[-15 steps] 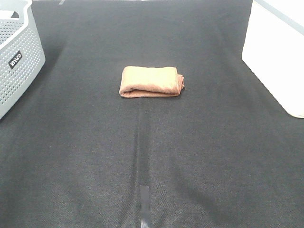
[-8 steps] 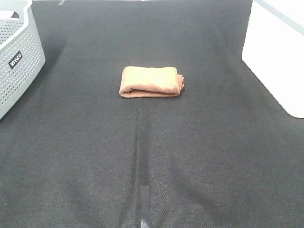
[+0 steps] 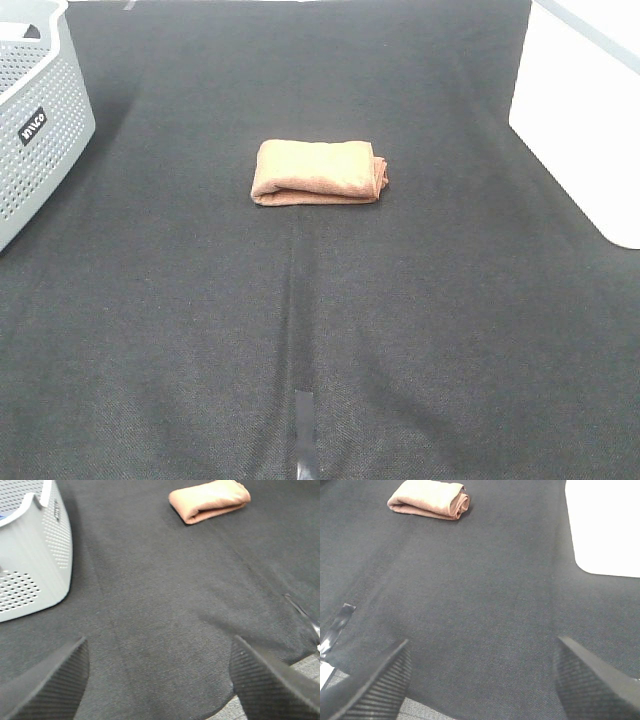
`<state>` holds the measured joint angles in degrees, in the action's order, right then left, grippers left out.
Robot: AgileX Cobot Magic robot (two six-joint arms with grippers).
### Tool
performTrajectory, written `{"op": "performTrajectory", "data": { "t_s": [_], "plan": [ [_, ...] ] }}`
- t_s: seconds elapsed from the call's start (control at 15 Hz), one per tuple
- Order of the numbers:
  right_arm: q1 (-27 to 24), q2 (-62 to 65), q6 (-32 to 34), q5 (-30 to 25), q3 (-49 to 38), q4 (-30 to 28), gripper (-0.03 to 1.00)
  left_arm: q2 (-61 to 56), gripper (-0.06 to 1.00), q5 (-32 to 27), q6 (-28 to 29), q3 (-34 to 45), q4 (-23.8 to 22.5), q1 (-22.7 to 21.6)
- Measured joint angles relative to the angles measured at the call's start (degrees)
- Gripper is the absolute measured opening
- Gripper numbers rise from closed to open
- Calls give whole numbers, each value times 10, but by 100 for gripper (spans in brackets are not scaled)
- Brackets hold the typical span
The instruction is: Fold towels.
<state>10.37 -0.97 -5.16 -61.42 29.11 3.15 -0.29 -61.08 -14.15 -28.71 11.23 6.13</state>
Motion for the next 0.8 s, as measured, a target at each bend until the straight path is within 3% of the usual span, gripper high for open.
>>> {"op": "performTrajectory", "data": {
  "t_s": [0.8],
  "plan": [
    [0,0,0,1,0,0,73,0,74,2,-2,0,5,0]
  ]
}}
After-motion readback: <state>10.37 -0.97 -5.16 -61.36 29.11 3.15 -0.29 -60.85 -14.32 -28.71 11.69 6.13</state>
